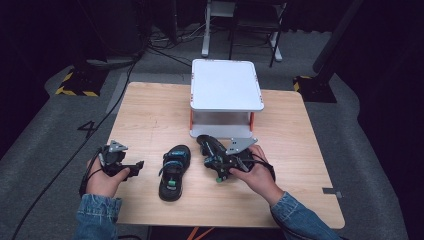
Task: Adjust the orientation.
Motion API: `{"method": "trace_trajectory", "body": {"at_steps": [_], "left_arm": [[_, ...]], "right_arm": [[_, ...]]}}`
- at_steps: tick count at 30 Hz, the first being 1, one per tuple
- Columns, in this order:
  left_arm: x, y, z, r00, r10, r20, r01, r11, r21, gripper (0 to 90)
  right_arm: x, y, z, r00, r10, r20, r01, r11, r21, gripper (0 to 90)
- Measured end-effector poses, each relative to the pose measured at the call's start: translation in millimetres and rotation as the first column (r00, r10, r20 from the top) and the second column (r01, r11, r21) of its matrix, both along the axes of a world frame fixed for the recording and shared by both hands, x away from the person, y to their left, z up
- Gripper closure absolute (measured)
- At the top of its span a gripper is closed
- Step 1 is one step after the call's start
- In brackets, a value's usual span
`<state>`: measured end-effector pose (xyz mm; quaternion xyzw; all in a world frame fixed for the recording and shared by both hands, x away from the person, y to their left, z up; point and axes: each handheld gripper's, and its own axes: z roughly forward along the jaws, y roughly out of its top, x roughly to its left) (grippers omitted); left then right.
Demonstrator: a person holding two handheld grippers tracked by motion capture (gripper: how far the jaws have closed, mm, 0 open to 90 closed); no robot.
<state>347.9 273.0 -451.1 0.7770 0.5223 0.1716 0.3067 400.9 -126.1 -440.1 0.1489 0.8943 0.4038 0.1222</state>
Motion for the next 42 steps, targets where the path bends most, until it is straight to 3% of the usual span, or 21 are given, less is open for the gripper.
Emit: {"method": "trace_trajectory", "body": {"at_steps": [2,3,4,6,16,22,28,29,31,34,38,42], "left_arm": [[-4.6,2.8,-0.6,0.9999,0.011,-0.006,-0.011,0.9999,-0.001,23.4],[-4.6,2.8,-0.6,0.9999,0.011,-0.006,-0.011,0.9999,-0.001,23.5],[-8.0,5.6,-0.6,0.9998,0.02,-0.001,-0.02,0.9998,0.004,23.5],[-11.1,7.9,0.2,0.9996,0.027,0.0,-0.027,0.9996,0.005,23.4],[-11.8,7.8,0.2,0.9998,0.022,0.002,-0.022,0.9998,0.0,23.5],[-8.3,2.7,-0.9,1.0,0.007,-0.006,-0.007,1.0,-0.003,23.5],[-8.3,2.9,-0.8,1.0,0.005,-0.004,-0.005,1.0,-0.001,23.5],[-8.0,3.7,-0.9,1.0,0.004,0.002,-0.004,1.0,0.003,23.5],[-8.0,3.4,-1.2,1.0,0.009,0.002,-0.009,1.0,0.003,23.6],[-7.6,2.7,-1.4,1.0,0.001,-0.005,-0.001,1.0,0.0,23.5],[-6.7,2.7,-1.5,1.0,0.002,0.0,-0.002,1.0,-0.001,23.5],[-6.1,2.8,-1.8,1.0,0.003,0.0,-0.003,1.0,-0.001,23.5]], "right_arm": [[0.5,1.7,0.6,1.0,0.003,0.006,-0.003,1.0,-0.008,72.1],[0.5,1.7,0.6,1.0,0.003,0.006,-0.003,1.0,-0.008,72.1],[1.0,2.8,1.1,1.0,0.008,0.003,-0.008,0.9999,-0.014,81.9],[-0.1,4.0,1.7,0.9999,0.015,-0.003,-0.015,0.9998,-0.011,86.4],[-11.8,7.2,10.1,1.0,0.001,0.0,-0.001,1.0,-0.008,87.5],[-28.1,6.2,28.1,0.9997,0.004,0.024,-0.005,0.9991,0.042,87.5],[-31.2,-0.1,40.7,0.9992,-0.014,0.037,0.009,0.9928,0.119,87.6],[-28.1,-6.0,42.8,0.9984,-0.047,0.032,0.041,0.987,0.155,87.6],[-20.8,-11.8,39.6,0.9976,-0.07,-0.006,0.07,0.984,0.164,87.5],[-12.8,-17.5,31.0,0.9946,-0.096,-0.041,0.1,0.9843,0.145,87.5],[-9.0,-23.4,22.8,0.9907,-0.13,-0.041,0.133,0.9851,0.108,87.4],[-9.6,-27.0,20.3,0.9889,-0.142,-0.043,0.146,0.9837,0.105,87.0]]}}
